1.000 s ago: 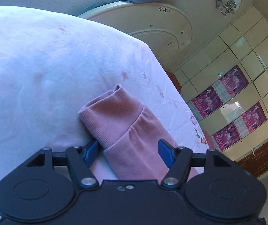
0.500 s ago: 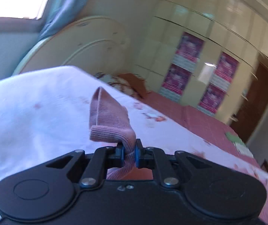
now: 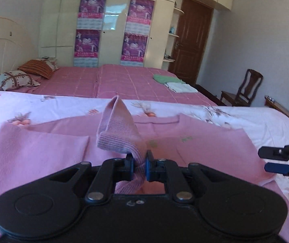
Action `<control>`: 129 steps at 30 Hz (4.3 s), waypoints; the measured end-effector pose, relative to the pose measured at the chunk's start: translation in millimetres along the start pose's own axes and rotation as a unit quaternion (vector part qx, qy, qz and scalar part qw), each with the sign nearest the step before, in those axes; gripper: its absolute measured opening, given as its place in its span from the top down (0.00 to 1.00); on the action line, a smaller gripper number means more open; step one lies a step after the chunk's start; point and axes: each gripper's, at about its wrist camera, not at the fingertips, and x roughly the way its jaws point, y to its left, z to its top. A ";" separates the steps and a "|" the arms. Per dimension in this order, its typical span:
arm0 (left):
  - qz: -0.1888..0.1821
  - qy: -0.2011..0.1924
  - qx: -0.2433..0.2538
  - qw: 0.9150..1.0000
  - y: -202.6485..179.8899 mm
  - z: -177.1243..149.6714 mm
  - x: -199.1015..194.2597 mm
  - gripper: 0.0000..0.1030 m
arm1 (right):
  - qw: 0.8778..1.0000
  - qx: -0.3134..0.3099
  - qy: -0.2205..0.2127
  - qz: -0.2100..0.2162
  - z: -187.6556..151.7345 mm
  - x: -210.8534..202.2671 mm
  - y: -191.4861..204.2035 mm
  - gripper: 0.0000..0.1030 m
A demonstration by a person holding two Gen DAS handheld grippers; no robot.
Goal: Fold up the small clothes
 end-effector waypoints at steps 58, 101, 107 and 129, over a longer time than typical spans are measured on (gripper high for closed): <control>0.116 0.077 0.052 0.989 148.7 -45.4 -74.5 0.60 | 0.989 -0.118 0.078 -0.038 -26.7 54.1 23.5 0.95; 0.080 0.020 0.016 0.996 124.9 10.2 14.6 0.34 | 0.979 -0.185 -0.004 -0.084 -0.5 73.0 25.6 0.53; 0.030 0.017 0.059 0.998 55.5 -11.7 8.5 0.30 | 0.965 -0.259 0.043 0.014 -39.8 70.2 71.2 0.53; 0.150 0.053 0.019 0.987 82.7 -38.7 -50.8 0.29 | 0.967 -0.247 0.064 -0.023 -33.9 40.6 2.0 0.53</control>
